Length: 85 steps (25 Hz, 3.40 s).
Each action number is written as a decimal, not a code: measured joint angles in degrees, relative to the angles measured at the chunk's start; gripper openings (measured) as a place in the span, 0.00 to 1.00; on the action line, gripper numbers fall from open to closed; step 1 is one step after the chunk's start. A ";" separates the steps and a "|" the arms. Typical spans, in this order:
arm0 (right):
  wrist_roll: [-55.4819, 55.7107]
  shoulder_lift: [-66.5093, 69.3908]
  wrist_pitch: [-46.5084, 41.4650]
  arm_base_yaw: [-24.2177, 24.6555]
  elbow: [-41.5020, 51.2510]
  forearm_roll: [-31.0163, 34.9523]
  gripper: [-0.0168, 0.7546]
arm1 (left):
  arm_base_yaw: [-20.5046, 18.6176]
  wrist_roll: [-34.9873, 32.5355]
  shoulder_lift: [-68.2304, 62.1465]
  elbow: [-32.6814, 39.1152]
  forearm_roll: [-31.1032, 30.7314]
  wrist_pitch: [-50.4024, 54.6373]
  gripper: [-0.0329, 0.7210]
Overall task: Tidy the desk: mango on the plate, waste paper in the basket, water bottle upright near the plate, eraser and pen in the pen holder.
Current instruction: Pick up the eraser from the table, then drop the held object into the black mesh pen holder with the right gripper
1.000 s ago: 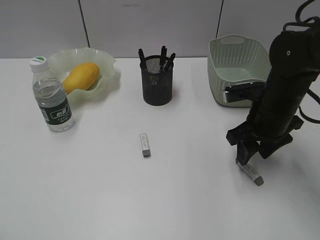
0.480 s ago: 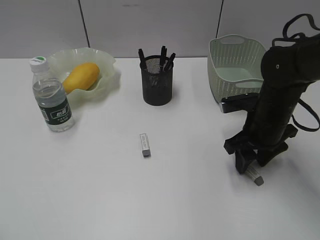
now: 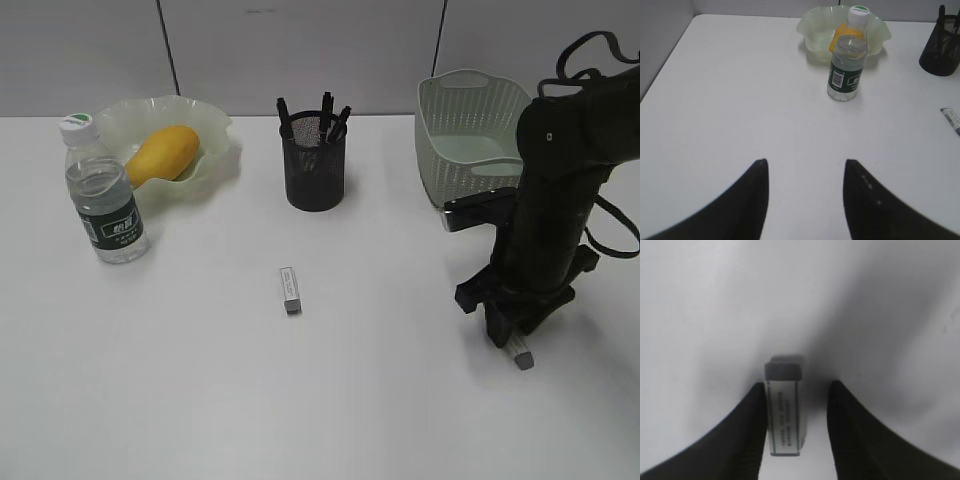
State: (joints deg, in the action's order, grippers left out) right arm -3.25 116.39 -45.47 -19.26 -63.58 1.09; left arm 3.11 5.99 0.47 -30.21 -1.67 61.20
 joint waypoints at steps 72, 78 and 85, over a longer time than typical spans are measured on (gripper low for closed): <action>-7.71 12.35 56.00 -10.58 -27.26 17.55 0.24 | 0.00 0.00 0.00 0.00 -0.17 0.00 0.54; -7.69 12.35 54.61 -12.28 -27.33 17.48 0.27 | 0.00 0.00 0.00 0.00 -0.27 0.00 0.54; -7.74 12.35 54.07 -12.41 -27.33 16.17 0.34 | 0.00 0.00 0.00 0.00 -0.47 0.00 0.54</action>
State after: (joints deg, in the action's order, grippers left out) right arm -10.99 128.74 8.60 -31.67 -90.91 17.26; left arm 3.11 5.99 0.47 -30.21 -2.14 61.20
